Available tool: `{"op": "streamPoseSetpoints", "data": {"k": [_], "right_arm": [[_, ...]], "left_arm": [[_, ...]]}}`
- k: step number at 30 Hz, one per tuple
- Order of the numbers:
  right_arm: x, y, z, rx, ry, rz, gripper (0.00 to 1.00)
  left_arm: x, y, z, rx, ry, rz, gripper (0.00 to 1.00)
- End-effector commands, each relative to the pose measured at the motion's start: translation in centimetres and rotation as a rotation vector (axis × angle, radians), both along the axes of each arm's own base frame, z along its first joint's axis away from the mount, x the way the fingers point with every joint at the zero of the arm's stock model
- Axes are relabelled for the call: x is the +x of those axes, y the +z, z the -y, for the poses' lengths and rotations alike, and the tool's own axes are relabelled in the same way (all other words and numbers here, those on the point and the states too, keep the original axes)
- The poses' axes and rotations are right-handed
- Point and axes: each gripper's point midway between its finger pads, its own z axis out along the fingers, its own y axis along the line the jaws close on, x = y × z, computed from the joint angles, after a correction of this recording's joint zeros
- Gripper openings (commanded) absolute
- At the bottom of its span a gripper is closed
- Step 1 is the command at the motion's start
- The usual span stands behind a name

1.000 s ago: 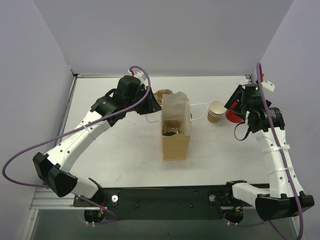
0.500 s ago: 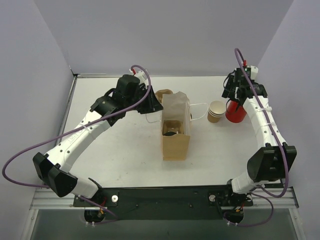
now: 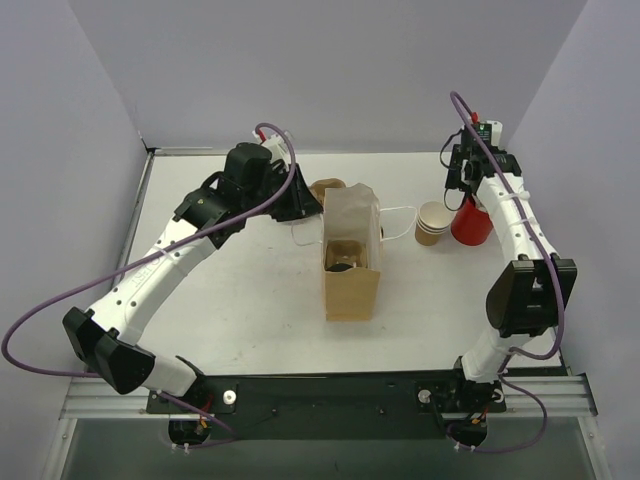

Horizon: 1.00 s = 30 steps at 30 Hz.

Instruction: Pack the takeout coffee

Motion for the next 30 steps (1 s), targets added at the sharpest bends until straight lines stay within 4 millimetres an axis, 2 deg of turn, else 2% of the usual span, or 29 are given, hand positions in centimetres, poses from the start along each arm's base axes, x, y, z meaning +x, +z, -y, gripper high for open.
{"op": "streamPoseSetpoints", "data": {"k": [1, 8, 11, 12, 14, 15, 18, 26, 30], "right_arm": [[0.2, 0.2, 0.8, -0.04, -0.013, -0.014, 0.57], [0.6, -0.3, 1.4, -0.092, -0.04, -0.043, 0.49], [0.8, -0.3, 1.8, -0.127, -0.048, -0.057, 0.39], [1.0, -0.1, 1.8, -0.132, -0.048, -0.052, 0.31], [1.1, -0.2, 1.9, -0.142, -0.053, -0.064, 0.22], [1.3, 0.0, 1.7, -0.143, -0.046, -0.059, 0.12], [1.2, 0.7, 1.7, -0.182, -0.056, -0.063, 0.0], [-0.5, 5.7, 1.7, -0.22, -0.079, 0.016, 0.0], [-1.7, 7.8, 2.4, -0.257, -0.105, 0.04, 0.0]], "left_arm": [[-0.1, 4.4, -0.1, -0.066, -0.018, 0.103, 0.33], [-0.1, 4.3, 0.0, -0.066, -0.024, 0.099, 0.32], [-0.1, 4.3, -0.2, -0.064, -0.02, 0.099, 0.32], [-0.1, 4.2, -0.1, -0.062, -0.02, 0.096, 0.32], [-0.1, 4.3, -0.2, -0.063, -0.017, 0.098, 0.32], [0.0, 4.3, -0.3, -0.064, -0.015, 0.098, 0.32], [0.0, 4.4, -0.4, -0.064, -0.01, 0.1, 0.32], [0.2, 4.0, -0.9, -0.062, -0.001, 0.095, 0.32], [0.3, 4.0, -0.8, -0.063, -0.001, 0.098, 0.32]]}}
